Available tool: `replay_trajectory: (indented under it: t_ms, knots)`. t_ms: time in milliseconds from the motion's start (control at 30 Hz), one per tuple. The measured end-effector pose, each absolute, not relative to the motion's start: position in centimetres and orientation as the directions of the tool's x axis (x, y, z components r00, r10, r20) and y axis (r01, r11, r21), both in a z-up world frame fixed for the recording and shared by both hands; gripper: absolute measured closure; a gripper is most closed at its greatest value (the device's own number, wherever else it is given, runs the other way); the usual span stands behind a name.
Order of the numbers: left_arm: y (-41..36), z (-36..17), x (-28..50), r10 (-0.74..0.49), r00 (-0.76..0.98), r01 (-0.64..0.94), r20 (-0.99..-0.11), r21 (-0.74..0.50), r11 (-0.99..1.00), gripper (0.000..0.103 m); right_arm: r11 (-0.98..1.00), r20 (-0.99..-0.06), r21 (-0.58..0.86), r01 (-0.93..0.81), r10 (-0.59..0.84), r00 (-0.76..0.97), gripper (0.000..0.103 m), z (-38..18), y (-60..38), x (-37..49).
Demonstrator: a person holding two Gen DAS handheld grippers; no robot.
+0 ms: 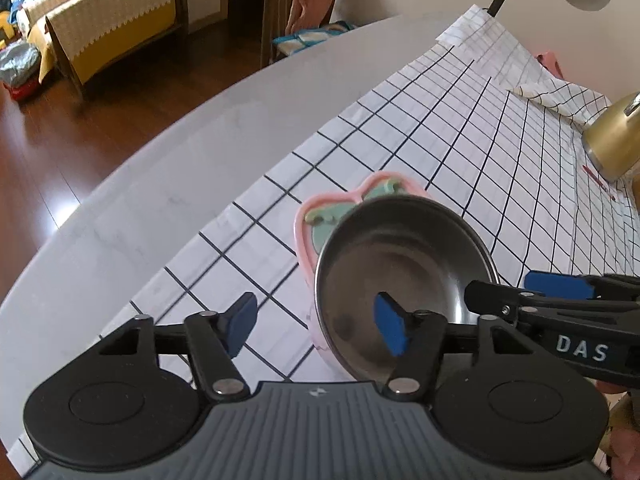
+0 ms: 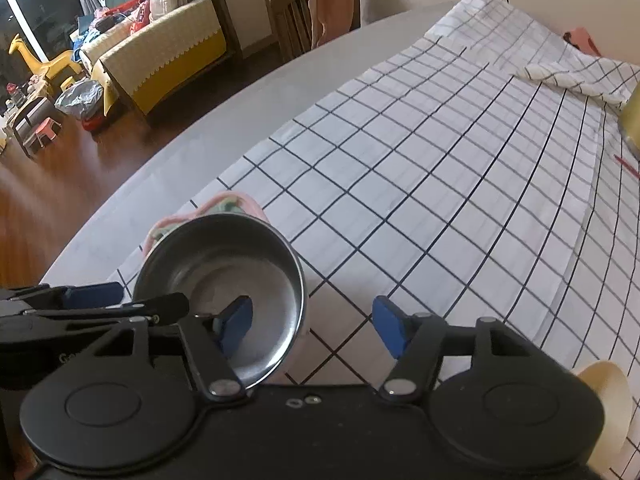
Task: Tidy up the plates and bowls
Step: 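Lift the pink cup with the left gripper and carry it toward the steel bowl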
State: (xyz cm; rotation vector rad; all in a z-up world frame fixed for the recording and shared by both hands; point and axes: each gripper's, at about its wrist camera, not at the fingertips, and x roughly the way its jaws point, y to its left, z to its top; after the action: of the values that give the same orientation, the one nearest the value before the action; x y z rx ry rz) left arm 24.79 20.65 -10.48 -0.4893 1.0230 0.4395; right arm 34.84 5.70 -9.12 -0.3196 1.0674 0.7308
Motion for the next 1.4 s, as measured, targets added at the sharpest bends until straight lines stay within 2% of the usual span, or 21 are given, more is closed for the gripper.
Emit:
replay_trajectory:
  t_ms: [33,100,167,400,467,667,1000,1400]
  knots:
    - [20.6,-10.6,24.8,0.109,0.456,-0.560,-0.883,-0.189,0.806,0.043,0.729,-0.881,0.105,-0.676,0.384,0.276,0.044,-9.3,5.7,34.9]
    - [20.6,-10.8,24.9,0.096,0.453,-0.559,-0.886,-0.198,0.805,0.052,0.734,-0.884,0.118,-0.669,0.385,0.266,0.053,-9.7,5.7,35.1]
    - [20.5,-10.9,25.0,0.094,0.450,-0.558,-0.888,-0.197,0.806,0.060,0.737,-0.885,0.125,-0.664,0.385,0.261,0.058,-9.8,5.7,35.2]
    - [20.3,-10.8,25.1,0.115,0.450,-0.565,-0.886,-0.183,0.805,0.074,0.737,-0.887,0.129,-0.663,0.385,0.256,0.072,-9.9,6.1,35.0]
    - [20.2,-10.9,25.2,0.117,0.445,-0.564,-0.888,-0.176,0.806,0.084,0.737,-0.887,0.123,-0.665,0.382,0.259,0.079,-10.0,6.3,34.9]
    - [20.2,-10.9,25.3,0.134,0.431,-0.568,-0.892,-0.153,0.809,0.091,0.737,-0.889,0.117,-0.666,0.377,0.260,0.092,-10.0,6.5,34.7]
    - [19.3,-10.3,25.0,0.146,0.431,-0.545,-0.890,-0.128,0.828,0.092,0.742,-0.875,0.067,-0.667,0.364,0.318,0.096,-9.4,6.4,33.8]
    - [16.5,-4.8,23.8,0.124,0.475,-0.468,-0.871,-0.131,0.874,0.092,0.775,-0.860,0.102,-0.623,0.384,0.336,0.096,-5.0,3.2,32.8]
